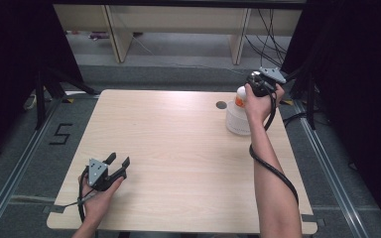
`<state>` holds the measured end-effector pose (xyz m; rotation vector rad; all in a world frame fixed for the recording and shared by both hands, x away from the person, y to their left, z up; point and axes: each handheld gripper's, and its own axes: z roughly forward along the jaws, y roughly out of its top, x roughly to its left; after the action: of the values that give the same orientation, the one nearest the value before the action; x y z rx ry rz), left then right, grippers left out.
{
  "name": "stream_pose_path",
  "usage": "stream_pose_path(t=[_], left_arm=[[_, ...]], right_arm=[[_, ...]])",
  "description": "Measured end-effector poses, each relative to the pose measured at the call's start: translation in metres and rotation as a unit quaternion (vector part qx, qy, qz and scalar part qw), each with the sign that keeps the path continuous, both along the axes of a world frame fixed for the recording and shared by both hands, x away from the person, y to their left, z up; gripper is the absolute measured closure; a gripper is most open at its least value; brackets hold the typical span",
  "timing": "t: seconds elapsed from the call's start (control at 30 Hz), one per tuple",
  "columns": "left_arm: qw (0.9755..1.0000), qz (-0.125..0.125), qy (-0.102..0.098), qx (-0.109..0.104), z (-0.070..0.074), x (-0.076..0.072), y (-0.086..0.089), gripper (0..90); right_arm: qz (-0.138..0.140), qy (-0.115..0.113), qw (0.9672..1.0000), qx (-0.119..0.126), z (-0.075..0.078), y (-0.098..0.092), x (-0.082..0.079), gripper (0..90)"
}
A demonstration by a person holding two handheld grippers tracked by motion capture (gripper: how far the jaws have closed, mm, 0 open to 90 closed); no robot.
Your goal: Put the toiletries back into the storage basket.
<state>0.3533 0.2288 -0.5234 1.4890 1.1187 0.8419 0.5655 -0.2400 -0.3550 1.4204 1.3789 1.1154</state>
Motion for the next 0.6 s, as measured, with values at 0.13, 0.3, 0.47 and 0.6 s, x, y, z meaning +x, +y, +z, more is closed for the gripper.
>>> stream_pose_path(t=[0.13, 0.3, 0.47, 0.6], left_arm=[[1.0, -0.002, -0.001, 0.002, 0.0, 0.0, 0.0, 42.7], [1.0, -0.001, -0.002, 0.003, 0.0, 0.0, -0.001, 42.7], [1.0, -0.001, -0.001, 0.003, 0.0, 0.0, -0.001, 42.7], [1.0, -0.002, -0.001, 0.003, 0.0, 0.0, -0.001, 42.7]], right_arm=[[0.003, 0.007, 1.0, 0.002, 0.002, -0.002, -0.001, 58.0], [0.0, 0.011, 0.9999, 0.008, 0.002, -0.003, -0.003, 49.2], [-0.004, 0.006, 1.0, -0.003, 0.001, -0.005, -0.006, 41.1], [-0.001, 0.009, 1.0, 0.001, 0.0, -0.004, -0.011, 37.5]])
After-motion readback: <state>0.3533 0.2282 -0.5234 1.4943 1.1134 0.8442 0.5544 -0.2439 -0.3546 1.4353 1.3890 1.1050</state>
